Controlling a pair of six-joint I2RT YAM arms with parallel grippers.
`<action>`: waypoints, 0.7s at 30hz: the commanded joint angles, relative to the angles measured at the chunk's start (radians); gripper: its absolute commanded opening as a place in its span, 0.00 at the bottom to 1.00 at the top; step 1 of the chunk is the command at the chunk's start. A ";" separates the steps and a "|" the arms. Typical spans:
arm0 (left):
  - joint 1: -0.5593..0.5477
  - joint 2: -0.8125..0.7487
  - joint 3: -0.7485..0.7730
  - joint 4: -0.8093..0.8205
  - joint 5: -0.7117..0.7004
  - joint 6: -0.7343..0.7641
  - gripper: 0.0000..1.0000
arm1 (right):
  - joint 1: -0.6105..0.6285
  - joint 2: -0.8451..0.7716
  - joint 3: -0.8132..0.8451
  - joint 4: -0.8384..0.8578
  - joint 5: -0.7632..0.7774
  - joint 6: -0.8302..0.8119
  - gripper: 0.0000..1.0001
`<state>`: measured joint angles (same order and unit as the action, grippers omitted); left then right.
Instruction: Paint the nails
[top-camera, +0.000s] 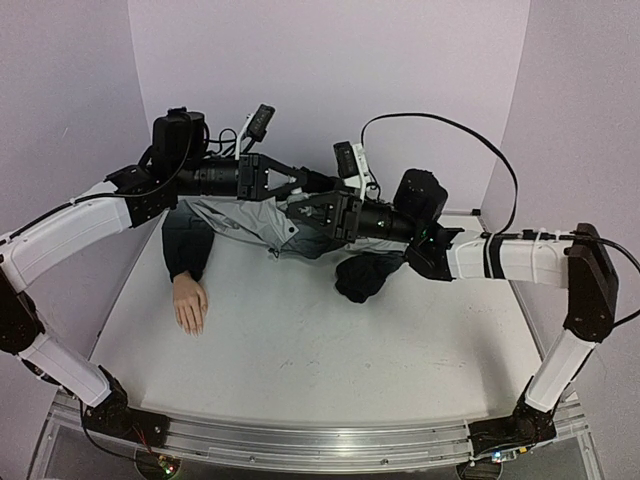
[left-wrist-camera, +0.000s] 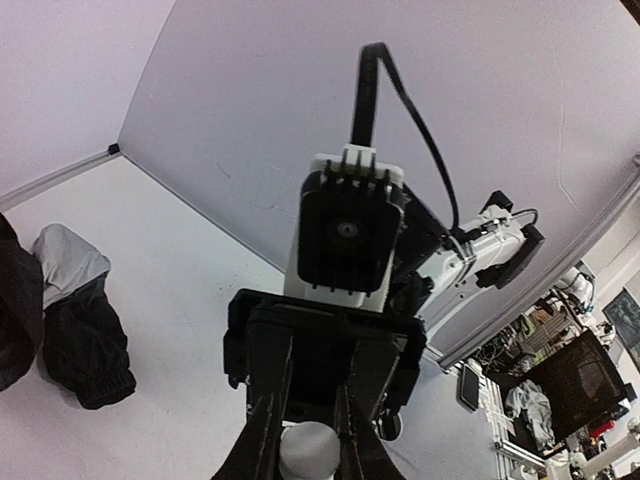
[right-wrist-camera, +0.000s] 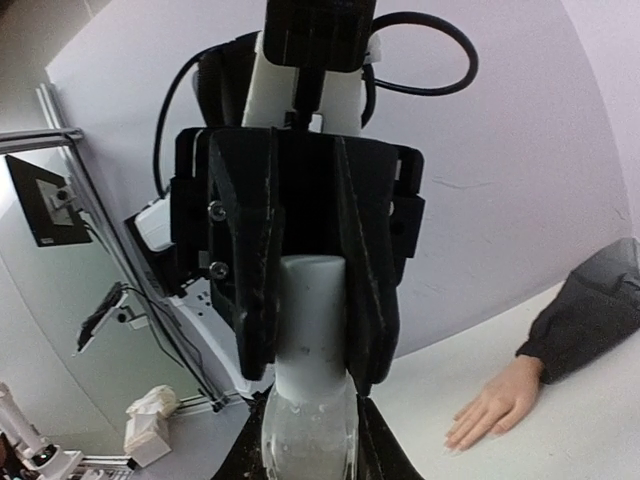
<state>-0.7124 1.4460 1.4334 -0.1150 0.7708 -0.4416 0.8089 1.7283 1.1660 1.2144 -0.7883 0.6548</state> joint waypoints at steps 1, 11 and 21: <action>-0.011 -0.016 0.011 -0.018 -0.100 -0.005 0.00 | 0.001 -0.098 0.069 -0.305 0.324 -0.280 0.00; -0.050 0.073 0.141 -0.331 -0.514 -0.009 0.00 | 0.211 -0.034 0.171 -0.399 1.622 -0.711 0.00; -0.047 0.069 0.159 -0.329 -0.460 -0.014 0.05 | 0.219 -0.005 0.193 -0.346 1.199 -0.760 0.00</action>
<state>-0.7601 1.5440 1.5475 -0.3702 0.2756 -0.4534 1.0721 1.7542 1.2968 0.7368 0.4873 -0.0570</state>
